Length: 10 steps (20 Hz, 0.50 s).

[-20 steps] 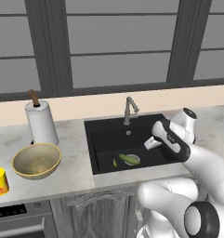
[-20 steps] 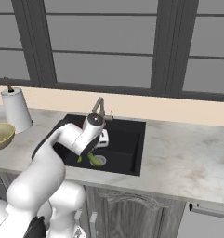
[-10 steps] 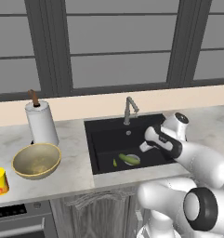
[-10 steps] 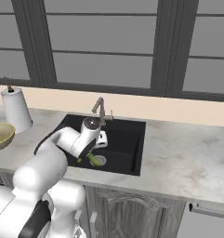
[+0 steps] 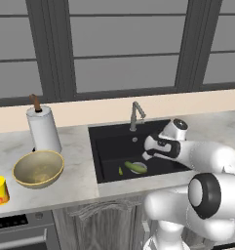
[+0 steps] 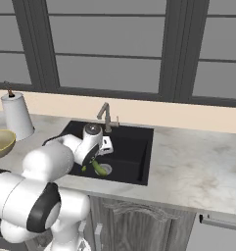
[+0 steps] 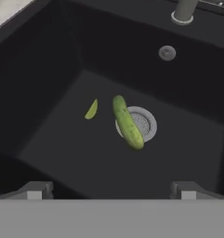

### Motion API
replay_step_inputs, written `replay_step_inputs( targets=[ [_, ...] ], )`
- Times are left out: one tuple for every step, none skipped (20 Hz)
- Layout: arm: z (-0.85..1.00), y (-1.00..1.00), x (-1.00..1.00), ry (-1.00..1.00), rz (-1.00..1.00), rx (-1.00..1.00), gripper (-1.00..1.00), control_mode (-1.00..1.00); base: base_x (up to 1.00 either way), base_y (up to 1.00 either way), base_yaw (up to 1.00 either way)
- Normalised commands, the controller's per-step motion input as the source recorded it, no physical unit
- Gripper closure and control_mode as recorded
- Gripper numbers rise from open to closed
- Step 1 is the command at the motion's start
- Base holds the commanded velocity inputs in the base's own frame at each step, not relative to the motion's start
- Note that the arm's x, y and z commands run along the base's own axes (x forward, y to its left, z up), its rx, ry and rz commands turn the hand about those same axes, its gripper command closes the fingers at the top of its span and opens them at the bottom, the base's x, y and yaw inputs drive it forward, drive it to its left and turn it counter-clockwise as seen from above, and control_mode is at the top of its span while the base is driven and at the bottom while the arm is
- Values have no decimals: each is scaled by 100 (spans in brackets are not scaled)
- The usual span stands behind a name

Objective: Remove the lemon wedge and cucumber from the sink. Then move the bowl and cup from the counter to the sink for washing.

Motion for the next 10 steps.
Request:
replay_step_inputs(
  targets=[
    [-22,3,17,2,0,0,-100,-100,0,0,0],
    [-21,1,18,3,0,0,-100,-100,0,0,0],
    [-20,0,18,3,0,0,-100,-100,0,0,0],
    [-19,0,19,4,0,0,-100,-100,0,0,0],
    [-19,0,19,4,0,0,-100,-100,0,0,0],
    [-20,0,18,3,0,0,-100,-100,0,0,0],
    [-21,0,17,4,0,0,-100,-100,0,0,0],
    [-22,0,14,3,0,0,-100,-100,0,0,0],
    [-21,0,15,4,0,0,-100,-100,0,0,0],
    [-23,0,14,5,0,0,-100,-100,0,0,0]
  ],
)
